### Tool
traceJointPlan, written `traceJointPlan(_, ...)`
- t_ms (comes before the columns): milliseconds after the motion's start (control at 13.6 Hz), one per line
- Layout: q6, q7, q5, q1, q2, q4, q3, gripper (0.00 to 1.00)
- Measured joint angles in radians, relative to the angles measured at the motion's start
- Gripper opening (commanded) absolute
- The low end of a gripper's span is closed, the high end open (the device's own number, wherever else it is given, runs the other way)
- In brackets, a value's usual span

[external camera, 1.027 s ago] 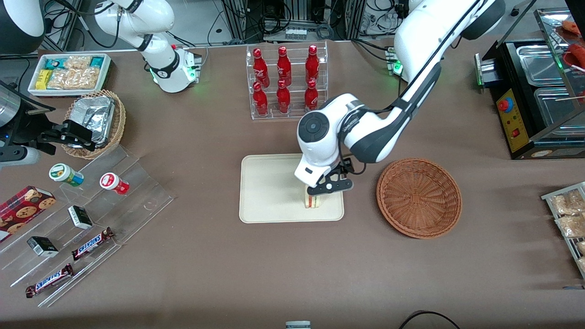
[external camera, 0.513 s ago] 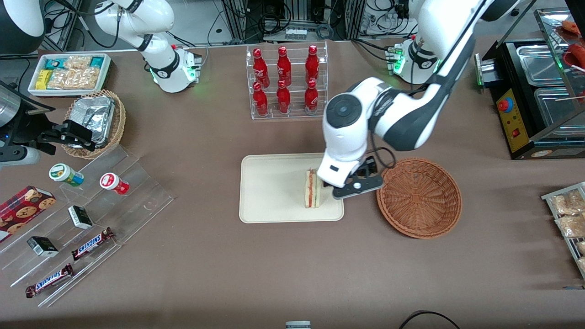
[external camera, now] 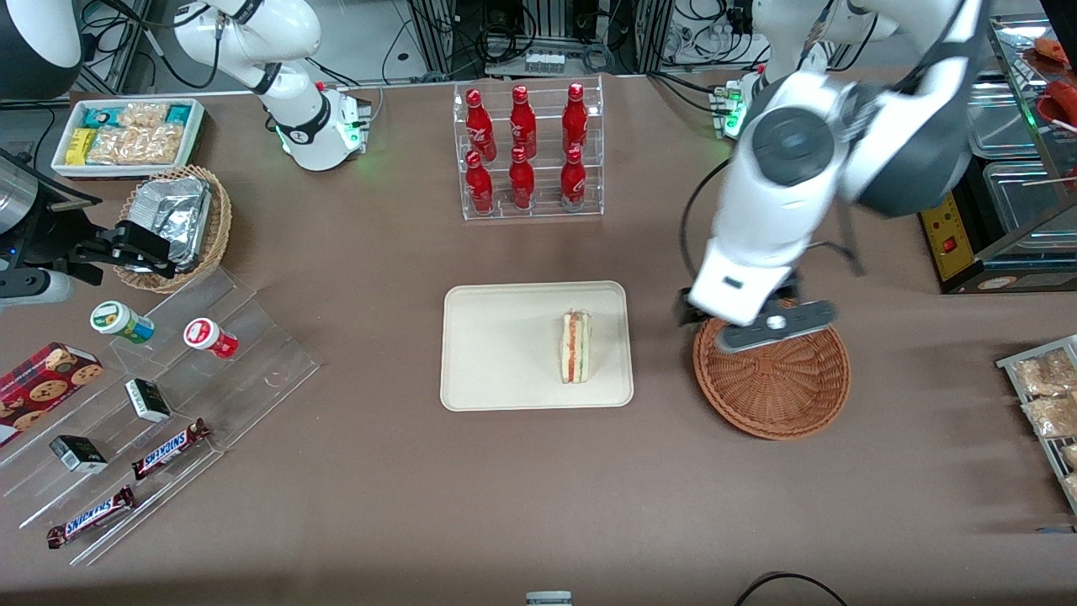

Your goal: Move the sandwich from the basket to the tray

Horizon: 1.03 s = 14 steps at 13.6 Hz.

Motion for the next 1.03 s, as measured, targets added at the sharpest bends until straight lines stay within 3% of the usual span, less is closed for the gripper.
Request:
traceJointPlan(440, -0.125, 0.309, -0.118, 0.088, -0.123, -0.008, 0.104, 1.00)
traceJointPlan(1027, -0.347, 0.525, -0.147, 0.208, -0.250, -0.011, 0.114, 1.00)
